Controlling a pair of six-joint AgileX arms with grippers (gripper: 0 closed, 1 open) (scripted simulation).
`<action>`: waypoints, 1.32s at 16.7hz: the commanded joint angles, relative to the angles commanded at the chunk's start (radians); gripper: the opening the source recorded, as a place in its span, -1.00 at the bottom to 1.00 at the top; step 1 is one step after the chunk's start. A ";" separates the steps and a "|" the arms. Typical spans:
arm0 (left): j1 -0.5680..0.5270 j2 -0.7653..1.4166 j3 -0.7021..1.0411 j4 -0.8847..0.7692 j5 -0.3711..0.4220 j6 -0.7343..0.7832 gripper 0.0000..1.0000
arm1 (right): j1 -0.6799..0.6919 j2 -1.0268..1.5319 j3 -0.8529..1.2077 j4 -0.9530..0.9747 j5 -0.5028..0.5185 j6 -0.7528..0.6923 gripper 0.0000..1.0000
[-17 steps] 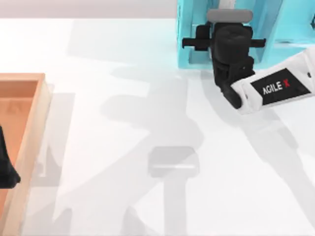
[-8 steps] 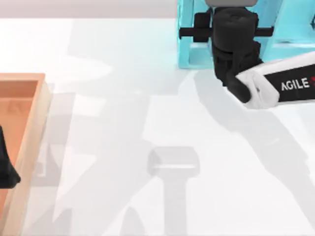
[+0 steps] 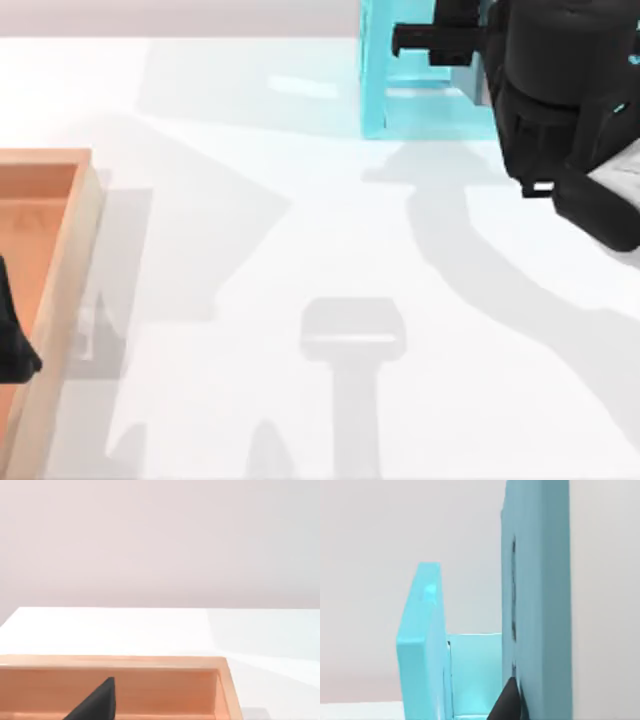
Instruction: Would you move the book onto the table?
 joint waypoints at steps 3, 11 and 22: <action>0.000 0.000 0.000 0.000 0.000 0.000 1.00 | 0.031 -0.078 -0.049 -0.048 0.026 0.009 -1.00; 0.000 0.000 0.000 0.000 0.000 0.000 1.00 | 0.054 -0.026 -0.029 -0.042 0.044 -0.058 -1.00; 0.000 0.000 0.000 0.000 0.000 0.000 1.00 | 0.304 0.412 0.154 0.004 0.171 -0.961 -1.00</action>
